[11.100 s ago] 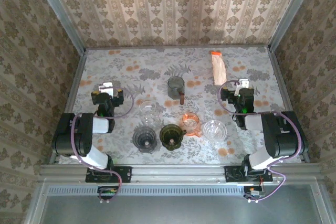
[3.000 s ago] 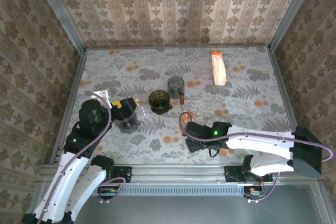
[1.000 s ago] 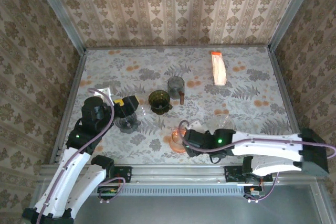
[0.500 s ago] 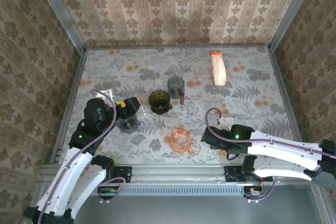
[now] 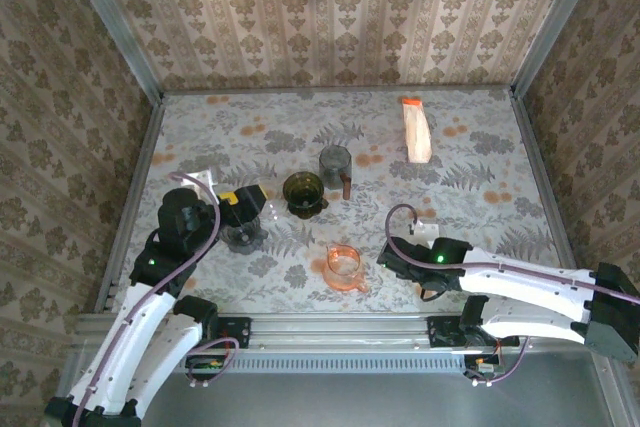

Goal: Place the coffee filter in the dripper

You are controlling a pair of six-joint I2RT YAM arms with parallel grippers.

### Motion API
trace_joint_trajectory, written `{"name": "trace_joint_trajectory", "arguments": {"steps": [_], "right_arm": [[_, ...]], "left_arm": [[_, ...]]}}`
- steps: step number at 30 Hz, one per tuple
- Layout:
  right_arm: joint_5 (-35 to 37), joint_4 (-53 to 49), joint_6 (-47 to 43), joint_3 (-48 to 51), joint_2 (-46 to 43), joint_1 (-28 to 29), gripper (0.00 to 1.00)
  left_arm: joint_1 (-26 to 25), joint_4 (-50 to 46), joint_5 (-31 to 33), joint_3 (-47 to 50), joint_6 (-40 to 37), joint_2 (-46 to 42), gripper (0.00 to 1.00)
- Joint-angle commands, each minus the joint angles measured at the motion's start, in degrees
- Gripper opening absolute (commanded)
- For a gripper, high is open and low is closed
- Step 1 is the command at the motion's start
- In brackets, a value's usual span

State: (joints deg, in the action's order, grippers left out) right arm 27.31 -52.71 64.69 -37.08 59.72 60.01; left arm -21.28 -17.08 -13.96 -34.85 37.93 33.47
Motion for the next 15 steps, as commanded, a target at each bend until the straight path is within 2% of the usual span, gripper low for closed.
{"name": "trace_joint_trajectory", "arguments": {"steps": [1,7,15], "right_arm": [[3.09,0.83,0.18,1.21,0.46,-0.72,0.54],[3.28,3.67,-0.3,2.83,1.76,-1.89,0.44],[4.14,4.05,-3.27,2.1,2.43,-2.26,0.24]], "left_arm": [[0.38,0.9,-0.46,0.22,0.74,-0.33,0.89],[0.36,0.75,-0.37,0.13,0.83,-0.08,0.89],[0.36,0.59,-0.28,-0.04,0.91,0.1,0.89]]}}
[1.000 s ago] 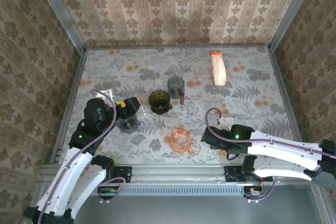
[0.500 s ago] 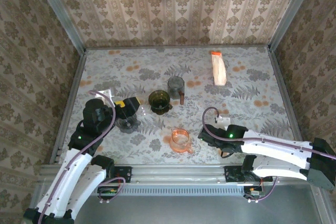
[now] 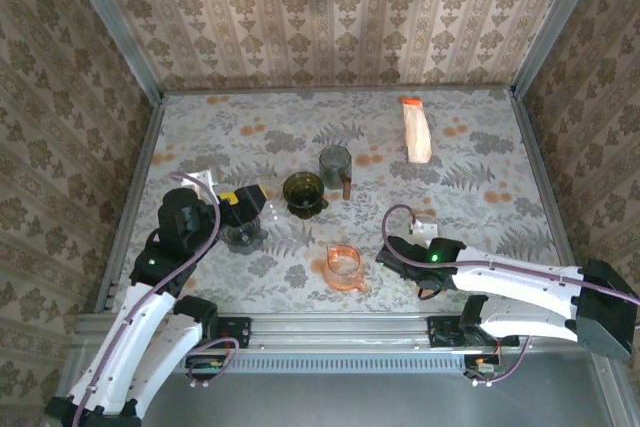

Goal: Place the coffee filter in the dripper

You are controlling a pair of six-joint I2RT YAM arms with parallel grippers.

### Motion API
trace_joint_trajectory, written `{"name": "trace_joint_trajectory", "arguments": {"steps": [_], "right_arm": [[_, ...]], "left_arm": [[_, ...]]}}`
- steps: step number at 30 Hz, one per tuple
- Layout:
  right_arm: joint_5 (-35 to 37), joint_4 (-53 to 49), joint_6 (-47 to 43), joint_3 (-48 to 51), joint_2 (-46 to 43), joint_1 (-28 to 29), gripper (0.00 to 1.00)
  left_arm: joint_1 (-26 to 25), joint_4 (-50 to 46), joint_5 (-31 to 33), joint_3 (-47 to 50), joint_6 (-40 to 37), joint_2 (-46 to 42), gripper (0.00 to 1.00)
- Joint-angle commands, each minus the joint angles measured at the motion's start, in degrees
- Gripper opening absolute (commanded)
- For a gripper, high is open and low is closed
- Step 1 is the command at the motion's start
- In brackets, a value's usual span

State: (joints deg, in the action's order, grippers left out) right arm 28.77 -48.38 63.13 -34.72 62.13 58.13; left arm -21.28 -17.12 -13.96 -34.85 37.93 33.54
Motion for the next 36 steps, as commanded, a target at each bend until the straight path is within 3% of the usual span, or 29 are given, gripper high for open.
{"name": "trace_joint_trajectory", "arguments": {"steps": [1,11,14,16,23,26,36], "right_arm": [[2.86,-0.46,-1.94,-0.34,-0.15,-0.38,0.22],[4.14,-2.96,-10.48,-3.68,-8.35,-0.12,0.06],[-0.67,0.74,-19.8,-5.51,-13.32,0.14,0.07],[-7.64,3.23,-25.07,-7.47,-14.91,0.14,0.08],[-19.24,2.04,-30.91,-16.07,-7.71,5.72,0.07],[-17.84,1.62,-32.05,-19.29,-4.75,9.27,0.07],[-17.16,1.28,-33.21,-22.44,1.76,12.3,0.06]], "left_arm": [[0.37,0.62,-0.28,-0.04,0.91,0.11,0.89],[0.36,0.61,-0.89,-0.67,0.35,1.21,0.9],[0.36,-0.09,-0.99,-1.57,-0.09,1.73,0.9],[0.36,-0.29,-0.9,-1.88,-0.14,1.73,0.9],[0.36,-0.63,-0.68,-2.31,-0.02,1.62,0.9],[0.36,-0.64,-0.46,-2.13,0.09,1.44,0.9],[0.36,-1.29,-0.47,-2.32,-0.38,1.35,0.9]]}}
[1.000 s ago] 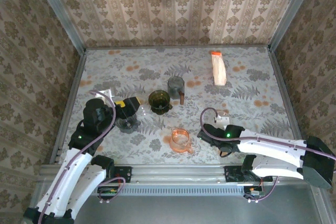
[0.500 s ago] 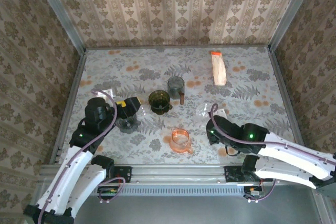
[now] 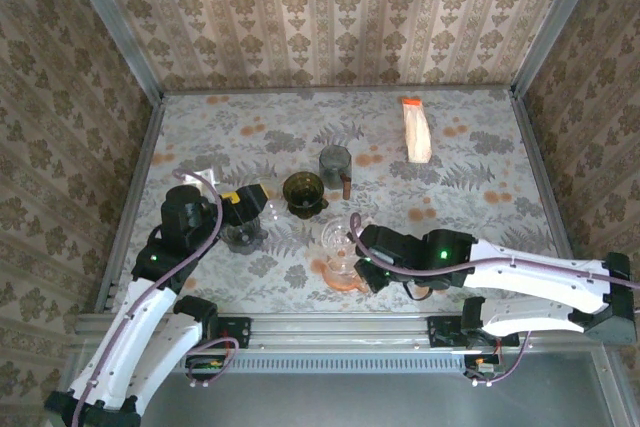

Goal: Place the coffee filter in the dripper

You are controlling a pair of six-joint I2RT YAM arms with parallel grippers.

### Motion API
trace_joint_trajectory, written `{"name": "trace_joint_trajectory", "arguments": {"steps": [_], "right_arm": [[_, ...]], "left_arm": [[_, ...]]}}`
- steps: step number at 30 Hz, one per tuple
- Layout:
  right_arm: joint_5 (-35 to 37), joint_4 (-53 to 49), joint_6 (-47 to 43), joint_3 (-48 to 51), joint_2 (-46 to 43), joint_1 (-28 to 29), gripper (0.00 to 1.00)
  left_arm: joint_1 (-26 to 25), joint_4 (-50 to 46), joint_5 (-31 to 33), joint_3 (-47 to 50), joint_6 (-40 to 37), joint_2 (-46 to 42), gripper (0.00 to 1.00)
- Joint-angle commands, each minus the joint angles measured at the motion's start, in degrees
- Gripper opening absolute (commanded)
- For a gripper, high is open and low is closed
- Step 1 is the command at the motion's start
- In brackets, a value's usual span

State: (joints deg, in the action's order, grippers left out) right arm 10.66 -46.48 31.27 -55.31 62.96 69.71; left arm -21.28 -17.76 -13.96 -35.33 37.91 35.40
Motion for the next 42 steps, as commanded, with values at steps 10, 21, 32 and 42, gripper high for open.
{"name": "trace_joint_trajectory", "arguments": {"steps": [10,21,32,42], "right_arm": [[3.59,-3.69,-1.1,-3.51,3.66,2.48,0.06],[4.49,-3.65,-0.5,-2.17,3.99,2.67,0.07],[2.92,-2.75,0.09,-1.52,3.88,3.32,0.27],[4.72,-2.56,0.73,-1.08,1.46,3.61,0.74]], "left_arm": [[0.4,-0.88,-0.37,-1.82,-0.84,-0.59,0.9],[0.41,-0.61,-0.59,-1.7,-0.73,-0.59,0.9],[0.54,-0.62,-0.4,-1.67,-0.69,-0.58,0.9],[0.54,-0.57,-0.37,-2.14,-0.65,-0.42,0.9]]}}
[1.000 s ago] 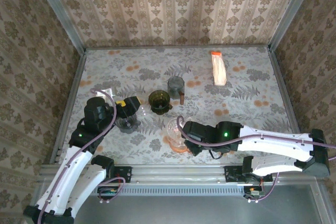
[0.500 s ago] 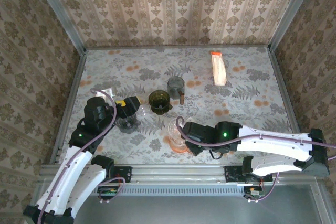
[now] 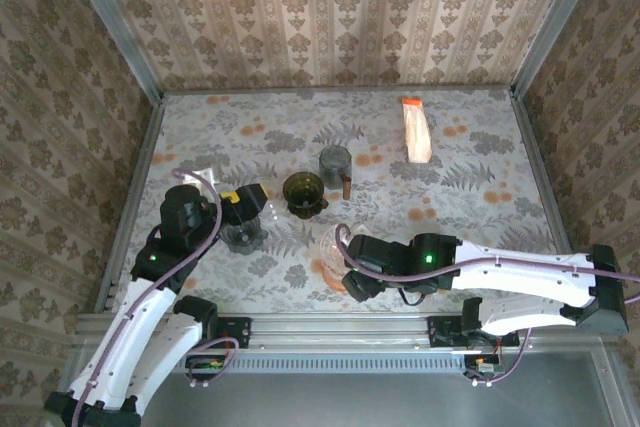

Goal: Place the coffee filter in the dripper

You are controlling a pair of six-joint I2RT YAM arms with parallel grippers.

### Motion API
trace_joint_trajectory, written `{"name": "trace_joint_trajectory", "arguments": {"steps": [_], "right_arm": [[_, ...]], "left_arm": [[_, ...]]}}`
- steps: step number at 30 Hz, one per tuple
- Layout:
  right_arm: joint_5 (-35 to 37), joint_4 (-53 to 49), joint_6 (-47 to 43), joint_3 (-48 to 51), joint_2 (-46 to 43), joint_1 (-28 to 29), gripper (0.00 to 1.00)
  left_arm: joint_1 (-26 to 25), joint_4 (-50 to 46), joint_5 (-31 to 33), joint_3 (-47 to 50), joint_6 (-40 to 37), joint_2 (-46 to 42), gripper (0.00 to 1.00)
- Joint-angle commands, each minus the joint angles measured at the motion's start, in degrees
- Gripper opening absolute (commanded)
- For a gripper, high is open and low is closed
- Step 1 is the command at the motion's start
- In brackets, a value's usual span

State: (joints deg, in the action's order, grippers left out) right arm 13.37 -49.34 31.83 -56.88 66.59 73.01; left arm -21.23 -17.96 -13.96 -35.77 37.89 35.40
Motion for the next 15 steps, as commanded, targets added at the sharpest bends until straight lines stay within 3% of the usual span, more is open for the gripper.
{"name": "trace_joint_trajectory", "arguments": {"steps": [1,10,13,15], "right_arm": [[2.33,0.34,0.15,0.54,-2.81,0.38,0.76],[12.74,-0.7,-0.33,-2.37,-9.62,-1.19,0.82],[15.84,1.6,-2.26,-3.89,-10.32,-6.67,0.8],[14.8,4.82,-3.81,-4.27,-10.26,-14.46,0.73]], "left_arm": [[0.49,-0.41,-0.37,-1.83,-0.71,-0.42,0.9],[0.67,-2.09,0.75,-4.08,-2.44,-0.42,0.92],[0.75,-2.24,1.2,-4.62,-3.07,-0.33,0.93],[0.84,-2.14,1.21,-4.8,-3.26,-0.24,0.93]]}}
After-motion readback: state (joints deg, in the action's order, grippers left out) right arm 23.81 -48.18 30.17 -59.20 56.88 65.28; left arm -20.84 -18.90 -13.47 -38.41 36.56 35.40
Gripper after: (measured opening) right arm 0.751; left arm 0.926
